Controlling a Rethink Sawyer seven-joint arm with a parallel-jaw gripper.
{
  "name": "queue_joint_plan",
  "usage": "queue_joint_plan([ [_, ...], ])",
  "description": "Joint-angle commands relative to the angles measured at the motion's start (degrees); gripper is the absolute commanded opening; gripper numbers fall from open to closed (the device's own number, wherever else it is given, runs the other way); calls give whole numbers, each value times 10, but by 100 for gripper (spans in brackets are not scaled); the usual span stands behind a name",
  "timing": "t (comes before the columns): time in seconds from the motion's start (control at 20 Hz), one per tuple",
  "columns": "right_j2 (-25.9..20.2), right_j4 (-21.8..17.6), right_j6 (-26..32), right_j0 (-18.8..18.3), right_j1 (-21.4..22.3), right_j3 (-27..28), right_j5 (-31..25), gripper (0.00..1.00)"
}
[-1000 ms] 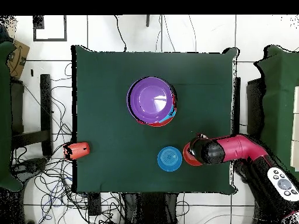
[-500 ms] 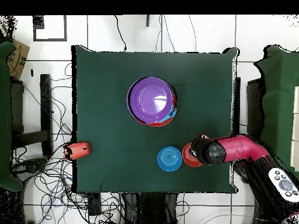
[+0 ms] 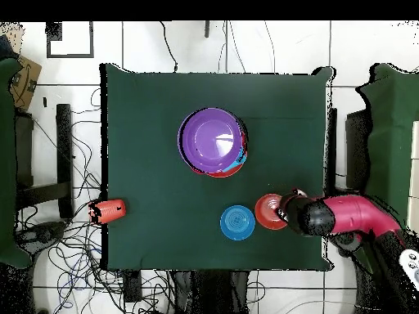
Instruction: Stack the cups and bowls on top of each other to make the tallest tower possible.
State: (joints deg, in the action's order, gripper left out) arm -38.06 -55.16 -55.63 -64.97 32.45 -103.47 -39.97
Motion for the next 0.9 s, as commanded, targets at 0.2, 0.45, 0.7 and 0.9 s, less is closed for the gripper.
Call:
queue_joint_plan([
  [0.2, -41, 41, 110, -21, 105, -25, -40, 0],
  [0.45, -61, 96, 131, -32, 167, -48, -87, 0],
  [0.7, -84, 168, 140, -35, 230, -52, -146, 0],
  [0.9, -88, 193, 120, -20, 258, -70, -167, 0],
])
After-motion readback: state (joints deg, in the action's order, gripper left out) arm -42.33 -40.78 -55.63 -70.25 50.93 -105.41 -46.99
